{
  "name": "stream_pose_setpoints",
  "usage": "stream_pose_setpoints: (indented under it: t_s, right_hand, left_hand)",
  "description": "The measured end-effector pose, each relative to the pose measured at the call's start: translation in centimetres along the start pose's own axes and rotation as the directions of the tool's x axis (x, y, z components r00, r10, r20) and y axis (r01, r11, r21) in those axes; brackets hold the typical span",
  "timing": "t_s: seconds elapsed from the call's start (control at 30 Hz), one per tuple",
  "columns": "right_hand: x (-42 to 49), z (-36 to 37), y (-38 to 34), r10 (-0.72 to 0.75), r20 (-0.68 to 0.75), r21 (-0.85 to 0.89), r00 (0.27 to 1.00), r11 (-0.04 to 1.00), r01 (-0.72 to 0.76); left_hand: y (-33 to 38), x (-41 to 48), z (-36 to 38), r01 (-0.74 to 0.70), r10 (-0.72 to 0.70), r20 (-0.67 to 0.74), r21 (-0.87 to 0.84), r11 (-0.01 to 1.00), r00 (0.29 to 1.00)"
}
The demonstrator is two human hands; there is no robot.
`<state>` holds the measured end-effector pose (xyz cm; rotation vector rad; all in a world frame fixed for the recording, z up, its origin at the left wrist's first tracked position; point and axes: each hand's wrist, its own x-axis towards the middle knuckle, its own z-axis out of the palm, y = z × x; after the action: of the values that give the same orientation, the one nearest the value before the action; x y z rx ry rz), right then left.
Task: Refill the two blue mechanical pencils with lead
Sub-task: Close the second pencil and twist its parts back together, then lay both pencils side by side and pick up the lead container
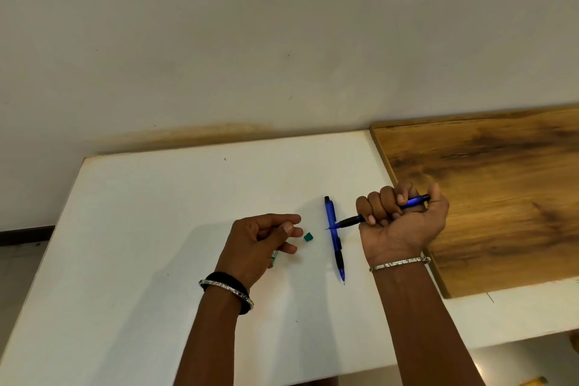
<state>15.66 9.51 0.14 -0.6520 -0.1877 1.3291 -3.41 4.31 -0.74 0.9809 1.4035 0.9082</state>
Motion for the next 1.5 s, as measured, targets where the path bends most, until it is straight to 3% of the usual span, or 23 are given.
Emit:
stream_pose_setpoints:
  t_s: [0.47, 0.67, 0.87, 0.97, 1.07, 1.2, 1.3, 1.33, 1.5]
  right_hand:
    - [-0.3, 0.1, 0.8, 0.201, 0.079, 0.141, 0.976, 0.967, -0.21]
    - [-0.3, 0.9, 1.1, 0.285, 0.123, 0.015, 0.951, 0.957, -0.289]
    - [-0.1, 1.2, 2.9, 0.354, 0.027, -0.413, 0.935, 0.855, -0.312]
    - [-0.1, 0.7, 3.0, 0.208, -0.027, -0.649, 0.978, 0.741, -0.176]
    - [0.4, 0.0, 2.3, 0.009, -0.116, -0.762, 0.993, 0.641, -0.095]
    - [0.8, -1.0, 1.8, -0.064, -0.064, -0.978, 0.996, 0.205, -0.049]
    - [0.9, -2.1, 1.7, -0.029, -0.007, -0.989, 1.0, -0.15, -0.011]
    - [1.0, -2.3, 1.8, -0.015, -0.002, -0.975, 1.0, -0.222, -0.005]
    - [1.0, -2.4, 2.0, -0.037, 0.001, -0.957, 0.999, -0.29, -0.009]
  left_hand:
    - [0.5, -0.1, 0.7, -0.027, 0.022, 0.142, 0.04, 0.999, 0.99]
    - [0.4, 0.0, 0.8, -0.011, 0.008, 0.051, 0.066, 0.998, 0.999]
    - [0.2, 0.3, 1.1, 0.012, -0.006, -0.053, 0.115, 0.993, 0.999]
    - [-0.2, 0.3, 1.3, -0.025, 0.043, -0.091, 0.188, 0.982, 0.995]
    - [-0.5, 0.3, 1.4, -0.05, 0.093, -0.16, 0.257, 0.965, 0.983]
    - [-0.8, 0.5, 1.5, -0.052, 0.133, -0.247, 0.309, 0.95, 0.96]
    - [-1.1, 0.8, 1.8, -0.043, 0.148, -0.277, 0.353, 0.935, 0.949]
    - [-1.1, 0.8, 1.9, -0.04, 0.153, -0.282, 0.369, 0.928, 0.947]
    - [-1.5, 0.8, 2.7, -0.036, 0.166, -0.273, 0.424, 0.905, 0.948]
